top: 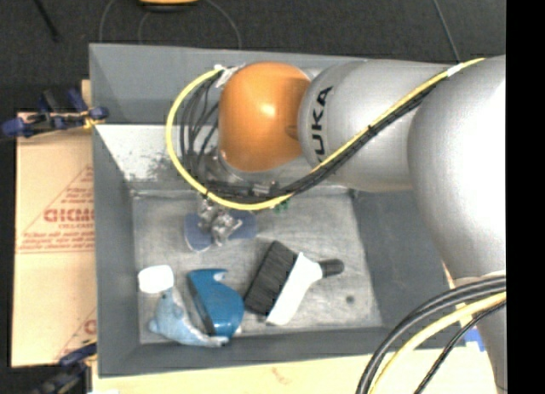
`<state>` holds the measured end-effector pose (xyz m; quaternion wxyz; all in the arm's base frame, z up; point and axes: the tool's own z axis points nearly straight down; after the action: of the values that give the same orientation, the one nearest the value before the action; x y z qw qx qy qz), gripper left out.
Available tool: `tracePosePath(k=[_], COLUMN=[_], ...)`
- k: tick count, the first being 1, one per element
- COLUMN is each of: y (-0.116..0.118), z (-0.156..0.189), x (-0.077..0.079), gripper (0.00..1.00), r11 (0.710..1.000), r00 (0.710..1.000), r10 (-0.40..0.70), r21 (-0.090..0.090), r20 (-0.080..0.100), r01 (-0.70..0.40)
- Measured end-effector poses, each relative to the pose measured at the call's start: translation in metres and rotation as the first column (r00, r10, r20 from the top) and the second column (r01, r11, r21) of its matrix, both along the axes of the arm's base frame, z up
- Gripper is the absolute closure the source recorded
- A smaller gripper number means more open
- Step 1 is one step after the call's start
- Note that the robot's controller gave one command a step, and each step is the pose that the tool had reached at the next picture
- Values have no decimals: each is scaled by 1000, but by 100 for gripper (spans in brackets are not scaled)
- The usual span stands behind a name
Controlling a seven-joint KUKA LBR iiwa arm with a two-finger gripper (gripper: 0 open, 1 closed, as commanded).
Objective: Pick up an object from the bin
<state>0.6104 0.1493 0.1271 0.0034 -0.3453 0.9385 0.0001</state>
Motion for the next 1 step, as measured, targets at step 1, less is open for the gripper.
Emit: tracePosePath(k=[1], y=[1], z=[50], x=[8], gripper=[100], r11=[1000], r00=[1000], r10=[5], r21=[-3], r20=[-7], r01=[-5])
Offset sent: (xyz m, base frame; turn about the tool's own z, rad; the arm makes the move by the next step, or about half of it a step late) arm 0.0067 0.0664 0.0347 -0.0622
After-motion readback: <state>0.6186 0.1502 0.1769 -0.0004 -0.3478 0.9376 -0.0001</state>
